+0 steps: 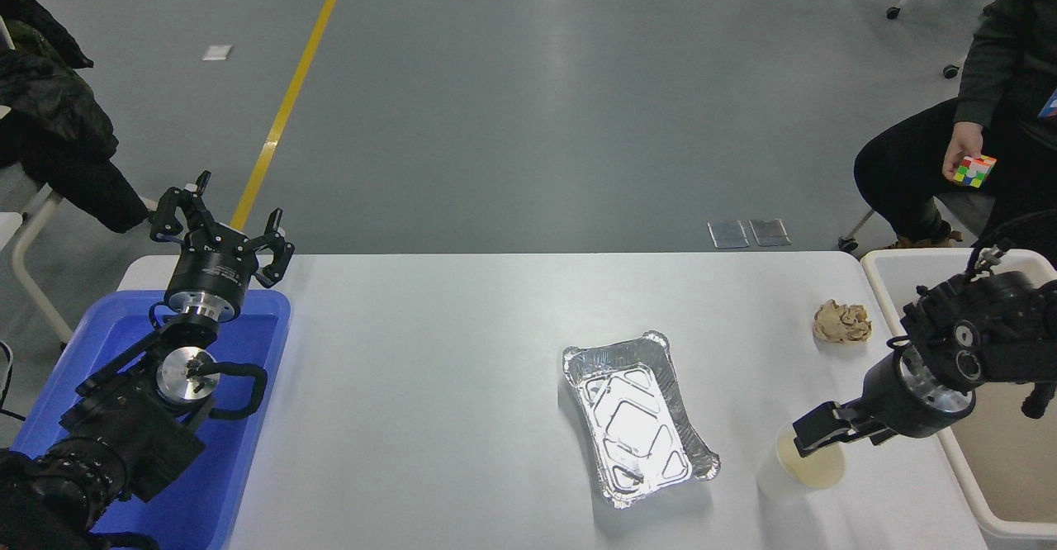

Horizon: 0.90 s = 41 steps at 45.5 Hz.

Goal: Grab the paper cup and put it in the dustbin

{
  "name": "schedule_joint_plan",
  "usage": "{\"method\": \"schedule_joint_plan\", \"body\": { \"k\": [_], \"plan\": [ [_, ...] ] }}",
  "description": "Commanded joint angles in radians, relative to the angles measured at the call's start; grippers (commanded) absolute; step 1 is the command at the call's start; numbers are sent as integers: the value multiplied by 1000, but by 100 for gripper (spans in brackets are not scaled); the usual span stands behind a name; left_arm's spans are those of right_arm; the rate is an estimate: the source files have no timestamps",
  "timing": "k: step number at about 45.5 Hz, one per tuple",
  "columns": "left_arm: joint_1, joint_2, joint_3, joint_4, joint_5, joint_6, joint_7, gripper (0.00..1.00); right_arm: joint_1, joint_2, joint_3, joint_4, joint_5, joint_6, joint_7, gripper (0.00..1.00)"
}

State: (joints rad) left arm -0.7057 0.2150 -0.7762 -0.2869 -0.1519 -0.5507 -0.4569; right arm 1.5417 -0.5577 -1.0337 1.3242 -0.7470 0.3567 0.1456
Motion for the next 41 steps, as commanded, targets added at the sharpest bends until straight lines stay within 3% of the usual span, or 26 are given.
{"method": "schedule_joint_plan", "body": {
  "k": [1, 9, 16, 24, 26, 28, 29, 41],
  "plan": [
    [0, 0, 0, 0, 0, 0, 0, 99, -64, 2, 6, -43, -11, -21, 3, 99],
    [0, 1, 0, 0, 0, 0, 0, 99, -89, 1, 21, -49, -11, -41, 11, 95],
    [0, 0, -2, 0, 0, 0, 0, 99, -104, 2, 38, -60, -9, -41, 11, 60],
    [0, 0, -2, 0, 0, 0, 1, 99, -120, 13, 44, -62, -9, -47, 11, 40],
    [0, 0, 0, 0, 0, 0, 0, 99, -121, 15, 44, -62, -9, -47, 14, 28],
    [0, 0, 0, 0, 0, 0, 1, 99, -123, 16, 46, -62, -11, -47, 20, 4],
    [0, 1, -2, 0, 0, 0, 0, 99, -123, 16, 46, -62, -11, -47, 20, 0],
    [0, 0, -2, 0, 0, 0, 0, 99, -114, 13, 52, -54, -6, -44, 20, 0]
  ]
}}
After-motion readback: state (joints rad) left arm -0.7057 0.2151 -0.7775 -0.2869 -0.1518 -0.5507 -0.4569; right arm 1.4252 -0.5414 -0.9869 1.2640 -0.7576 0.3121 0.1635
